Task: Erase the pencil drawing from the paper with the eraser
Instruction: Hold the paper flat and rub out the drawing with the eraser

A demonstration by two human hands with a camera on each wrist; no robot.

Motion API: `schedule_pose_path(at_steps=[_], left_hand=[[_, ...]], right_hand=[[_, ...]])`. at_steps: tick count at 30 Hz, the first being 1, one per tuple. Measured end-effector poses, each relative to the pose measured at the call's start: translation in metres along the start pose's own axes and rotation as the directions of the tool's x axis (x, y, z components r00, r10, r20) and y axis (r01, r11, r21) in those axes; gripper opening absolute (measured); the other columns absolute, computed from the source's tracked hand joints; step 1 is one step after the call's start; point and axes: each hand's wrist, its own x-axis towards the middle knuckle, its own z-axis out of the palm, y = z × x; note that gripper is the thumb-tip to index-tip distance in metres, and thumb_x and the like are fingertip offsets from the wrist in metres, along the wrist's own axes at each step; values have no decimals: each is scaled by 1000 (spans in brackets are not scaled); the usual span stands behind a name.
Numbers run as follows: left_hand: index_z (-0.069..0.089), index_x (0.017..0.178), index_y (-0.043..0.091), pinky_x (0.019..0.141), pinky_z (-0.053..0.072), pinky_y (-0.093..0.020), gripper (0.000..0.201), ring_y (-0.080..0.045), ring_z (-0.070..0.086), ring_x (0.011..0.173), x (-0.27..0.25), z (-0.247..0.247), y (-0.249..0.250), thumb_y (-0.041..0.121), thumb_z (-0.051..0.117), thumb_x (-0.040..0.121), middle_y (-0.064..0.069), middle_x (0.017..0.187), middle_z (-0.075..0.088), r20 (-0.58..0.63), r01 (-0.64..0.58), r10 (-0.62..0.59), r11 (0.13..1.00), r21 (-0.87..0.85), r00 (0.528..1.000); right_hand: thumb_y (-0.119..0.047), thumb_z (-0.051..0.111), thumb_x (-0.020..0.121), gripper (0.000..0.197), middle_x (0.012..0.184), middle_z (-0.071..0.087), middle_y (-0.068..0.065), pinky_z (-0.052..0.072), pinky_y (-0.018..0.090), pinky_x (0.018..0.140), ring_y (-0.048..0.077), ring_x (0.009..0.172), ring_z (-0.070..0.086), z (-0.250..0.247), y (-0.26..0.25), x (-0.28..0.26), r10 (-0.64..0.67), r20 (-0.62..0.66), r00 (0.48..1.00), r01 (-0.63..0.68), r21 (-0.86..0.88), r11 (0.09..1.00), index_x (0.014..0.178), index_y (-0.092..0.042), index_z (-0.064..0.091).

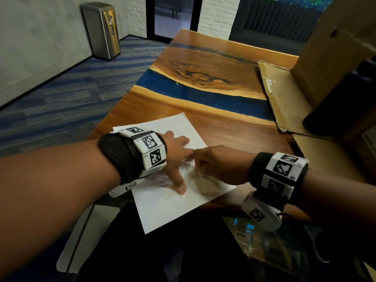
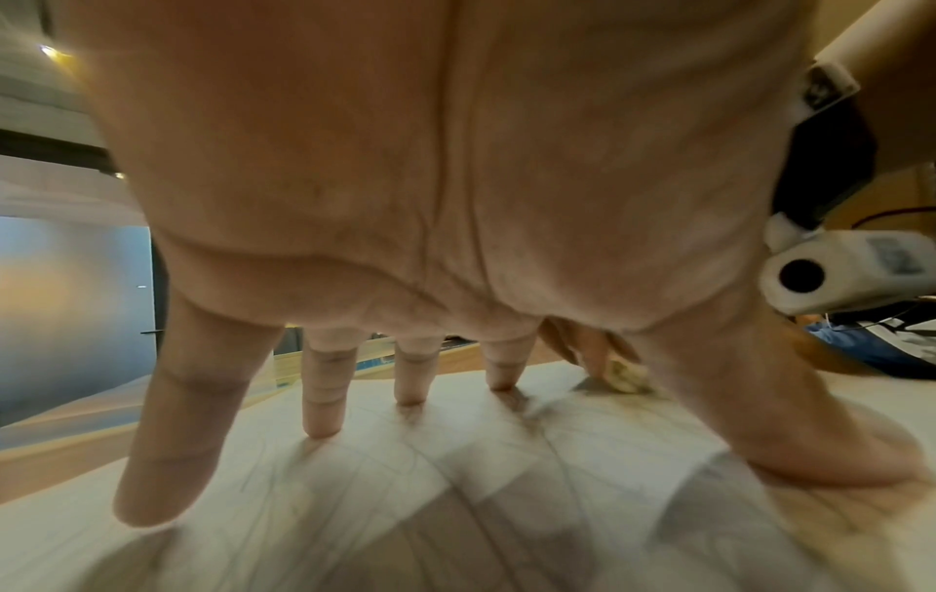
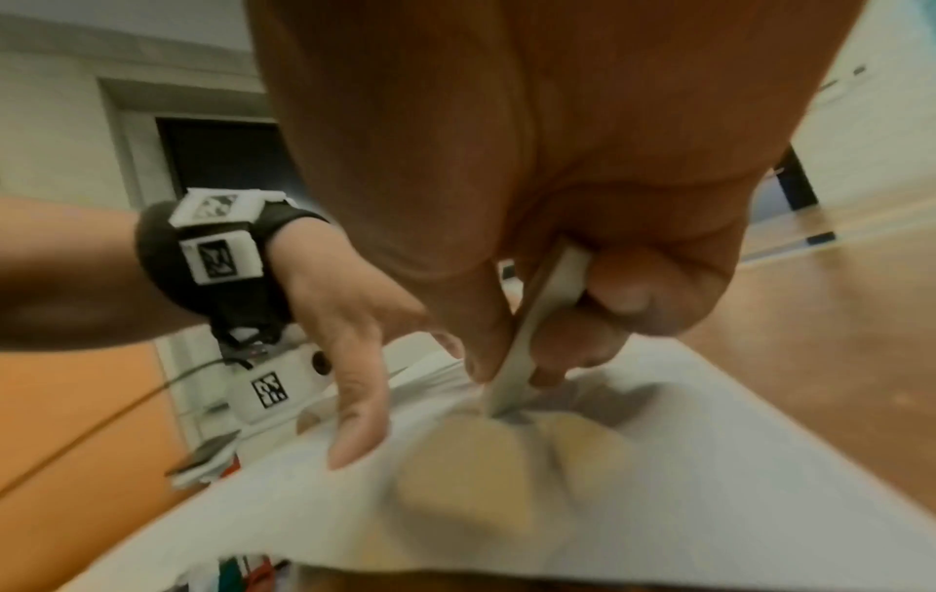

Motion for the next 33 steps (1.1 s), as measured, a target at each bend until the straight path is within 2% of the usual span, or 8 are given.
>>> schedule_pose_path(at_steps=[5,10,14,18,23,27,31,33], left_hand=[[-6,154,50,107,35,-56,127,-41,24,141,3,-2,2,92,62,54,-2,166,2,-15,-6,6,999,33,1000],[2,153,50,108,34,-59,124,-41,20,143,3,-1,-1,91,64,54,0,166,2,-8,-9,9,1000,0,1000],[-6,154,49,107,35,-57,126,-42,24,141,3,1,1,92,61,56,-3,166,3,-24,-15,16,999,45,1000],[8,153,48,107,37,-58,121,-41,23,141,2,0,0,89,65,55,0,165,7,-21,-11,11,1000,3,1000],[-1,153,50,106,35,-57,125,-42,23,141,4,1,1,92,63,54,-2,165,5,-22,-8,9,1000,30,1000],[9,153,51,108,32,-58,121,-41,18,144,4,0,-1,90,66,54,0,167,3,-17,-14,14,1000,-15,1000],[1,155,48,107,33,-56,124,-43,22,141,5,1,1,91,63,56,-3,166,4,-29,-7,8,999,31,1000],[5,154,50,107,33,-58,122,-43,21,143,4,0,0,91,64,55,-2,166,4,-26,-8,9,1000,16,1000]], right_hand=[[-17,53,97,6,92,59,-1,46,30,73,22,86,54,-9,16,9,178,-205,962,-188,-30,982,97,-23,55],[-17,55,96,7,95,61,1,42,26,67,19,83,53,-2,2,1,35,27,999,-36,41,999,101,-17,59],[-20,54,97,5,94,61,0,47,31,73,22,87,54,-8,14,9,154,-193,969,-164,-37,986,99,-20,58],[-17,54,97,6,86,55,-6,40,23,64,13,76,50,0,-4,2,0,40,999,-2,29,1000,101,-18,57],[-19,53,98,6,92,60,0,40,28,65,22,84,53,-6,8,9,129,-187,974,-142,-60,988,100,-18,58],[-20,54,98,11,93,59,-1,44,28,69,19,83,54,1,-13,1,-25,58,998,24,9,1000,107,-15,57],[-22,53,98,2,91,57,-2,43,29,68,20,84,53,-7,5,6,106,-162,981,-119,-72,990,99,-22,54],[-23,52,98,2,95,56,-2,44,29,70,19,85,52,-4,-1,3,49,-99,994,-56,-64,996,99,-24,51]])
